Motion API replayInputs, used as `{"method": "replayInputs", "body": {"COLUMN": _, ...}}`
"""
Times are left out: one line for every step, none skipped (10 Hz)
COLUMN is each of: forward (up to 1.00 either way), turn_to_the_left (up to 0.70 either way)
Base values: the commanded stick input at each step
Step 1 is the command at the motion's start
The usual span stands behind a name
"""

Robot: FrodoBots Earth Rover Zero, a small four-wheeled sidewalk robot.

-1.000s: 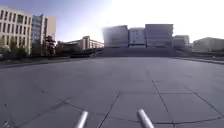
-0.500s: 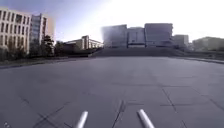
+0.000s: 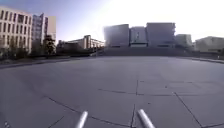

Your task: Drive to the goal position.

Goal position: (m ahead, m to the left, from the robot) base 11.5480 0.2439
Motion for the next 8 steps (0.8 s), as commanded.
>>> {"method": "replayInputs", "body": {"forward": 1.0, "turn_to_the_left": -0.15}}
{"method": "replayInputs", "body": {"forward": 1.0, "turn_to_the_left": -0.01}}
{"method": "replayInputs", "body": {"forward": 1.0, "turn_to_the_left": 0.0}}
{"method": "replayInputs", "body": {"forward": 1.0, "turn_to_the_left": 0.0}}
{"method": "replayInputs", "body": {"forward": 1.0, "turn_to_the_left": 0.0}}
{"method": "replayInputs", "body": {"forward": 1.0, "turn_to_the_left": 0.0}}
{"method": "replayInputs", "body": {"forward": 1.0, "turn_to_the_left": 0.0}}
{"method": "replayInputs", "body": {"forward": 1.0, "turn_to_the_left": 0.0}}
